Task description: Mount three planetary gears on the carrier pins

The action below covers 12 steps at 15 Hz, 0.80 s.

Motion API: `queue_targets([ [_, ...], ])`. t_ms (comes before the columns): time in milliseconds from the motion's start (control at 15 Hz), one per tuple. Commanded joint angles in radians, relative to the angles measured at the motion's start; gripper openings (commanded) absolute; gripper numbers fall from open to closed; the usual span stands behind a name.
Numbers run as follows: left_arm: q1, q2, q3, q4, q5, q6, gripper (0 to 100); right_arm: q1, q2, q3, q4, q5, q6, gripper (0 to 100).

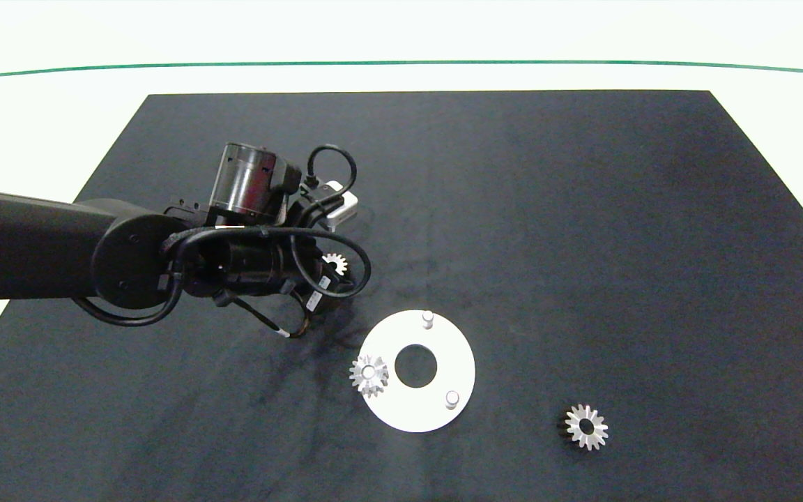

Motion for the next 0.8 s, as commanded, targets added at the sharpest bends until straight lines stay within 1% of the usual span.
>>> queue_targets([
  [67, 0.000, 0.003, -0.006, 0.000, 0.001, 0.002, 54, 0.000, 0.001, 0.000, 0.002, 0.001, -0.002, 100],
  [267, 0.000, 0.006, 0.000, 0.000, 0.001, 0.003, 46, 0.002, 0.001, 0.000, 0.002, 0.001, -0.002, 100],
  [800, 0.001, 0.012, 0.001, 0.004, 0.001, 0.002, 31, 0.002, 0.004, 0.000, 0.002, 0.001, -0.002, 100],
])
